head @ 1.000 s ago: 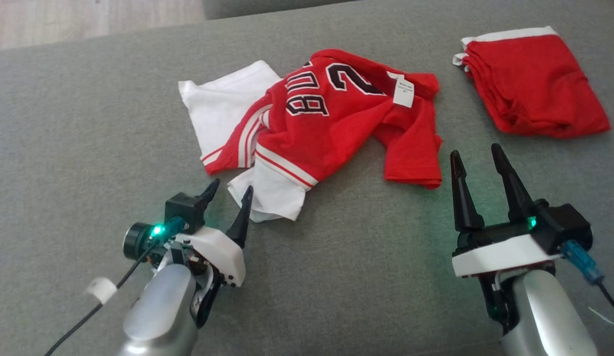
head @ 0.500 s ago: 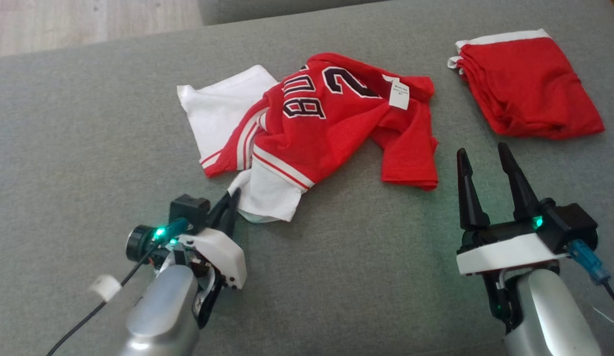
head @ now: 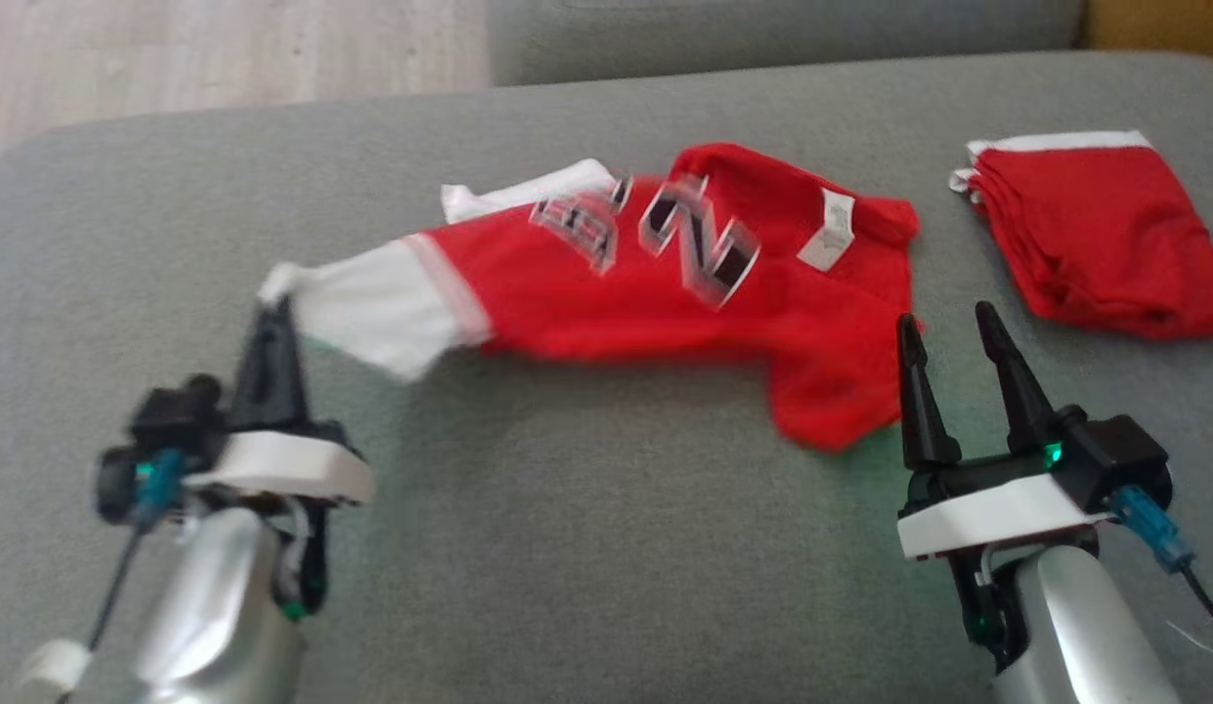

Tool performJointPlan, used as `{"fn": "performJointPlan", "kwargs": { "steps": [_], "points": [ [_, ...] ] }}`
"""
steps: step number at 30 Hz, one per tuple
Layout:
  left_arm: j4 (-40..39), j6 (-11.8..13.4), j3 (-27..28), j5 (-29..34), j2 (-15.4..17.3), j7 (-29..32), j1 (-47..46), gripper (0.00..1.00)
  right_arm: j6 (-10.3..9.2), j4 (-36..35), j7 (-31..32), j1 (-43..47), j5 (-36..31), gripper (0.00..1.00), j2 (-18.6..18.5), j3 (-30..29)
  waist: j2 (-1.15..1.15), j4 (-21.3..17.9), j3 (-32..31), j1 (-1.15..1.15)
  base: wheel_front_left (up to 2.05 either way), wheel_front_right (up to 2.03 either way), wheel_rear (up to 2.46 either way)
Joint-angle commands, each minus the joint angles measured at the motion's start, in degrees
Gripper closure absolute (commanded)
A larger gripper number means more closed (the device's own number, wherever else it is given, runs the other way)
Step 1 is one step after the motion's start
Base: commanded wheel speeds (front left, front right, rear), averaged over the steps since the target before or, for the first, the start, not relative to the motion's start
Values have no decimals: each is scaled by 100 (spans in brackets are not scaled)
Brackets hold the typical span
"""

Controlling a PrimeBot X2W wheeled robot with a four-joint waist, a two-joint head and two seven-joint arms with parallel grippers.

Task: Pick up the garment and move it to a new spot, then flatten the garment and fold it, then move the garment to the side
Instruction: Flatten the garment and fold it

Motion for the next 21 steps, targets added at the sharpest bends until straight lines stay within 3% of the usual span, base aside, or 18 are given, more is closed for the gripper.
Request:
{"fn": "performJointPlan", "kwargs": {
  "steps": [1,9,16,17,18,21],
  "points": [
    [-269,61,296,-10,219,-70,-104,100,37,-154,-61,-23,28,0,3,150,0,95,-74,0,0,0,0],
    [-1496,324,1364,272,326,-76,561,100,37,-81,-61,1,46,0,3,201,0,300,-159,0,0,0,0],
    [-809,110,1191,366,263,-15,1144,100,37,-4,-61,6,60,0,3,162,0,396,-182,0,0,0,0],
    [-716,125,1182,363,247,-12,1159,63,37,4,-61,4,65,0,3,160,0,407,-185,0,0,0,0],
    [-660,145,1173,377,234,-18,1154,0,37,10,-61,3,69,0,3,156,0,419,-189,0,0,0,0],
    [-689,165,1186,384,154,-50,1110,0,37,26,-61,6,62,0,3,118,0,466,-207,0,0,0,0]
  ]
}}
